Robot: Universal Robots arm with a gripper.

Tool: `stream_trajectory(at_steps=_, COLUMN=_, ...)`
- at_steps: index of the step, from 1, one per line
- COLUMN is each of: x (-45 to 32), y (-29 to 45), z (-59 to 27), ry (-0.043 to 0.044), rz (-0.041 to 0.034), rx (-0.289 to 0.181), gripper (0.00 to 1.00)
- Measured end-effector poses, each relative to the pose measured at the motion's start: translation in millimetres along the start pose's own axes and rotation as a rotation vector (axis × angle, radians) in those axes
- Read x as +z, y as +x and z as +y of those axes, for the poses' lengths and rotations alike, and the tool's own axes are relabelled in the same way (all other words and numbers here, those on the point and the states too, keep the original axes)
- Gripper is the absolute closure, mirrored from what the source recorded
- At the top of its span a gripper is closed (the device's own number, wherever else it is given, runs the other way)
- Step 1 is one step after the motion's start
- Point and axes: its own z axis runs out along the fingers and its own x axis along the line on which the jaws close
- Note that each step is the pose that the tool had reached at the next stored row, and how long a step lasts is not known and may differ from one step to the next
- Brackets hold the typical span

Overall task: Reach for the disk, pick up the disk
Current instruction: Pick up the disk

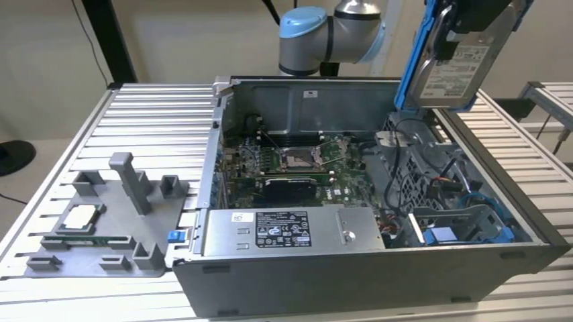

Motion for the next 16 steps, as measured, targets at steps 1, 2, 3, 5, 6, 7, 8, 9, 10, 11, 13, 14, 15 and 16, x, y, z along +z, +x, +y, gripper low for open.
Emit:
stream_trajectory(at_steps=1, x=0.0, y=1.1, z=-0.1, ry=0.0000, rz=-0.0001, rx=0.000, gripper=1.00)
stream_trajectory(at_steps=2, x=0.0, y=2.2, z=-0.2, ry=0.0000, rz=-0.0001, rx=0.000, gripper=1.00)
stream_trajectory(at_steps=3, x=0.0, y=3.4, z=-0.4, ry=0.0000, rz=-0.0001, rx=0.000, gripper=1.00)
stream_trajectory(at_steps=5, x=-0.1, y=6.0, z=-0.6, ry=0.0000, rz=-0.0001, rx=0.000, gripper=1.00)
stream_trajectory(at_steps=6, x=-0.1, y=7.5, z=-0.8, ry=0.0000, rz=0.0000, rx=0.000, gripper=1.00)
stream_trajectory(at_steps=7, x=-0.2, y=9.0, z=-0.9, ry=0.0000, rz=-0.0001, rx=0.000, gripper=1.00)
stream_trajectory(at_steps=8, x=-0.2, y=10.6, z=-1.1, ry=0.0000, rz=-0.0001, rx=0.000, gripper=1.00)
stream_trajectory(at_steps=9, x=-0.2, y=12.2, z=-1.2, ry=0.0000, rz=-0.0001, rx=0.000, gripper=1.00)
stream_trajectory(at_steps=10, x=-0.2, y=13.8, z=-1.4, ry=0.0000, rz=-0.0001, rx=0.000, gripper=1.00)
stream_trajectory(at_steps=11, x=-0.3, y=15.3, z=-1.5, ry=0.0000, rz=-0.0001, rx=0.000, gripper=1.00)
stream_trajectory(at_steps=13, x=-0.4, y=18.3, z=-1.8, ry=0.0000, rz=-0.0001, rx=0.000, gripper=1.00)
stream_trajectory(at_steps=14, x=-0.4, y=19.8, z=-1.9, ry=0.0000, rz=0.0000, rx=0.000, gripper=1.00)
stream_trajectory(at_steps=15, x=-0.4, y=21.2, z=-2.1, ry=0.0000, rz=-0.0001, rx=0.000, gripper=1.00)
stream_trajectory(at_steps=16, x=-0.5, y=22.7, z=-2.2, ry=0.0000, rz=0.0000, rx=0.000, gripper=1.00)
